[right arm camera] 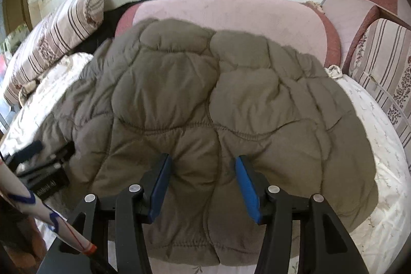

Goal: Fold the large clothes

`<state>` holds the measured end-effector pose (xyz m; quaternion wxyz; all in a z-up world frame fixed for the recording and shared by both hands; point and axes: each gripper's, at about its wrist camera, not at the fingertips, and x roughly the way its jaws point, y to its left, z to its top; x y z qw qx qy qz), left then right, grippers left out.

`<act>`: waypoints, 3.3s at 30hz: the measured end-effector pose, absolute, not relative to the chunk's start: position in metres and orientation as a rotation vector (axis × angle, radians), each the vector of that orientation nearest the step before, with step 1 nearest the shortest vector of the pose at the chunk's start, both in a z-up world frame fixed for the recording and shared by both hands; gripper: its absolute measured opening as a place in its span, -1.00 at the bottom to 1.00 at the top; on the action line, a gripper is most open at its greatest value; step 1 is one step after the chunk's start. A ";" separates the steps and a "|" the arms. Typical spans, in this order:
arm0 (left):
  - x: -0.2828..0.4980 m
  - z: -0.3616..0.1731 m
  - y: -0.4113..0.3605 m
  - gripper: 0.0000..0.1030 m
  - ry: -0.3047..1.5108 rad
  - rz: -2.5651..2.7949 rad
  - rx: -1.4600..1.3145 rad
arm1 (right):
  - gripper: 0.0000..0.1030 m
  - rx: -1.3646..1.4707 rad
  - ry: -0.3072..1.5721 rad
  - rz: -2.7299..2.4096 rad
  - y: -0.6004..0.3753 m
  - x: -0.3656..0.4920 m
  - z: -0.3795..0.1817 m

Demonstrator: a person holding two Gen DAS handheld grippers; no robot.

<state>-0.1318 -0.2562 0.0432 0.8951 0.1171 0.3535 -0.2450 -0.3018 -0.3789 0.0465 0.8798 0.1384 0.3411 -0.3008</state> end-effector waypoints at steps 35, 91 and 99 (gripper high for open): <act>-0.107 0.046 -0.251 0.72 0.688 -0.423 0.243 | 0.00 0.633 0.656 -0.750 -0.499 -0.363 0.039; -0.094 0.031 -0.060 0.75 1.116 -0.475 -0.397 | 0.44 1.073 0.376 -0.755 -0.504 -0.578 0.043; -0.081 0.011 -0.083 0.75 1.181 -0.531 -0.536 | 0.63 1.271 0.282 -0.674 -0.524 -0.586 0.015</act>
